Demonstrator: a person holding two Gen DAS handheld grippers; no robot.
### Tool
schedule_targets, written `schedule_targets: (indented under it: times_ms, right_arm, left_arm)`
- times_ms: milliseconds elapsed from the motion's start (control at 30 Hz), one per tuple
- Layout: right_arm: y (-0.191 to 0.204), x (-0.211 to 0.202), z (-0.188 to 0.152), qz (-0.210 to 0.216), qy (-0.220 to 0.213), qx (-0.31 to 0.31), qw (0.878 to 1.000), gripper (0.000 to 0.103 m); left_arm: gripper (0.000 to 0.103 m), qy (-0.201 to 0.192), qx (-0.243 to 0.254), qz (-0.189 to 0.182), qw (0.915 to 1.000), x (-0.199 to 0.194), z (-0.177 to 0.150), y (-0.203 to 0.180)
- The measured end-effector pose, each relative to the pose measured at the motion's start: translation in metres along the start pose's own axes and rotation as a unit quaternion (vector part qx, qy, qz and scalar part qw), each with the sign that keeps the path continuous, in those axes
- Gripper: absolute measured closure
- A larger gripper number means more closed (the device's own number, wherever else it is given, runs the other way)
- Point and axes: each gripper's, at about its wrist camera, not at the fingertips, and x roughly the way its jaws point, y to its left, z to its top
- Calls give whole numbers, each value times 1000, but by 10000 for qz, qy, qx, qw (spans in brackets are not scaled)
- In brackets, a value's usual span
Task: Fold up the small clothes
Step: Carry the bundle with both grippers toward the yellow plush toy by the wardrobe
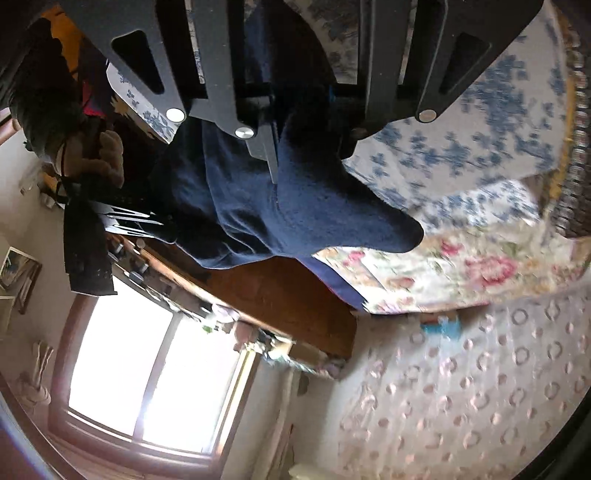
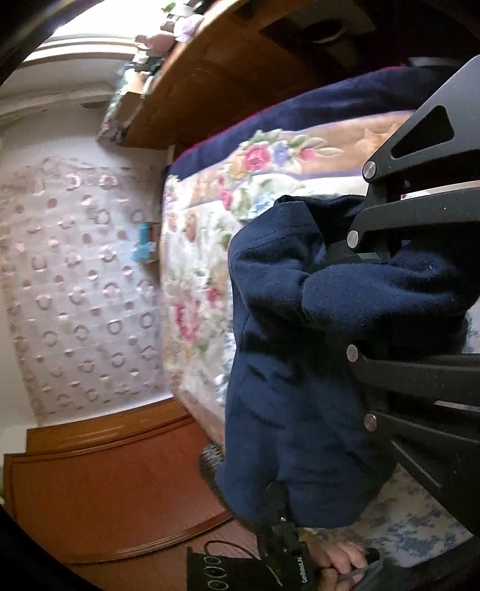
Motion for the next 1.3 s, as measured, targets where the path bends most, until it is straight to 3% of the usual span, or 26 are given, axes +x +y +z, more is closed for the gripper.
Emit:
schedule_targets:
  times_ms: [167, 367, 667, 800, 933, 1100, 1233, 1300]
  right_arm:
    - [33, 2, 16, 258, -230, -356, 9988, 85]
    - [91, 36, 48, 747, -312, -937, 9923, 85]
    - [179, 114, 110, 1418, -235, -1952, 9702, 86]
    - [226, 151, 136, 1619, -143, -2409, 9568, 86]
    - [249, 192, 161, 1775, -96, -2812, 9430, 86]
    - [269, 232, 165, 1940, -17, -3310, 9235, 86]
    - [284, 258, 162, 2050, 104, -3442, 9162, 85]
    - [289, 272, 163, 1950, 249, -3345, 9217, 78]
  left_arm:
    - [85, -299, -31, 559, 9980, -44, 3, 24]
    - [85, -564, -214, 1282, 9899, -89, -2, 68]
    - [85, -911, -641, 2499, 9618, -148, -37, 132]
    - [85, -1020, -979, 2791, 9498, -163, -60, 157]
    - [85, -1050, -1330, 3075, 9363, -172, -85, 175]
    - [85, -939, -1647, 3353, 9228, -172, -118, 189]
    - [85, -777, -1790, 3430, 9188, -165, -135, 195]
    - [85, -736, -1837, 3430, 9183, -164, -140, 199]
